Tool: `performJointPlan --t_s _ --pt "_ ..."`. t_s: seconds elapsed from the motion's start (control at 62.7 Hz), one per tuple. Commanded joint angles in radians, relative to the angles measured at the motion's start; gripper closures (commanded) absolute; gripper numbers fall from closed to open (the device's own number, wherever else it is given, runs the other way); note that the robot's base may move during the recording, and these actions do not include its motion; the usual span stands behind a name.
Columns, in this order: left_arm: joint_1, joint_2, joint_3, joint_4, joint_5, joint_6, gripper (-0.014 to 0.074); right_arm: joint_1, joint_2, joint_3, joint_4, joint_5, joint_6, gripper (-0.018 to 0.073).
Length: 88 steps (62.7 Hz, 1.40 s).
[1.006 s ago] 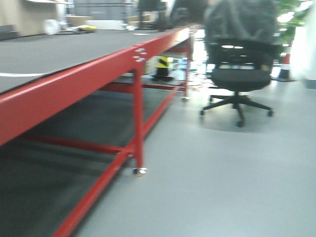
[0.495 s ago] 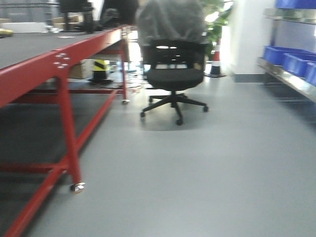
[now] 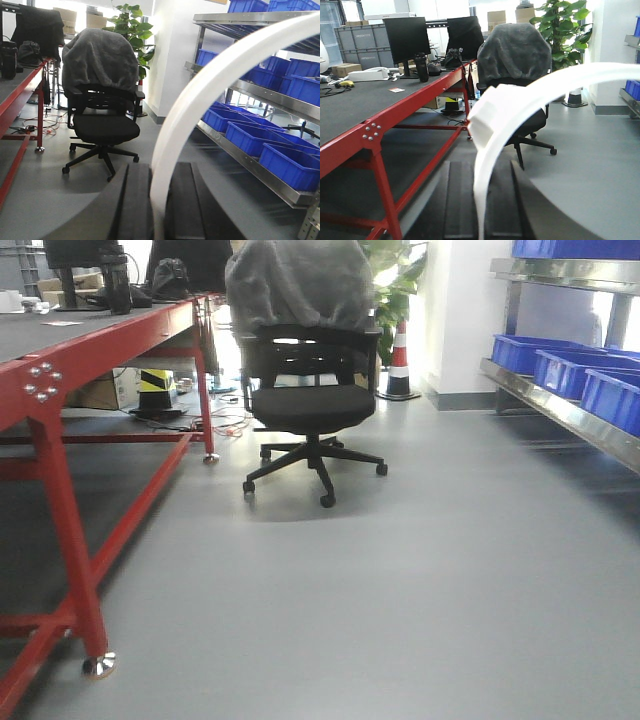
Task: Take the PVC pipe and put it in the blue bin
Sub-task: 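Hold both arcs while the base drives toward the blue bin shelving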
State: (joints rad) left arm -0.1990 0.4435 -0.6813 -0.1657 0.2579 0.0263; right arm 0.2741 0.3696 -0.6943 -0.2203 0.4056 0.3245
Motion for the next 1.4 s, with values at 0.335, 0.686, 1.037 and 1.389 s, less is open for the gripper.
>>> performJointPlan --t_s 0.335,0.686,1.037,1.389 --pt "-0.004 -0.007 -0.002 -0.008 -0.021 -0.003 0.0707 0.004 -0.004 0.001 -0.014 -0.02 -0.003 0.0721" --pt "-0.004 -0.007 -0.002 -0.008 -0.021 -0.003 0.0707 0.004 -0.004 0.001 -0.014 -0.02 -0.003 0.0721" --pt "-0.004 -0.007 -0.002 -0.008 -0.021 -0.003 0.0707 0.004 -0.004 0.001 -0.014 -0.02 -0.003 0.0721" --pt "-0.004 -0.007 -0.002 -0.008 -0.021 -0.003 0.0707 0.004 -0.004 0.001 -0.014 -0.02 -0.003 0.0721"
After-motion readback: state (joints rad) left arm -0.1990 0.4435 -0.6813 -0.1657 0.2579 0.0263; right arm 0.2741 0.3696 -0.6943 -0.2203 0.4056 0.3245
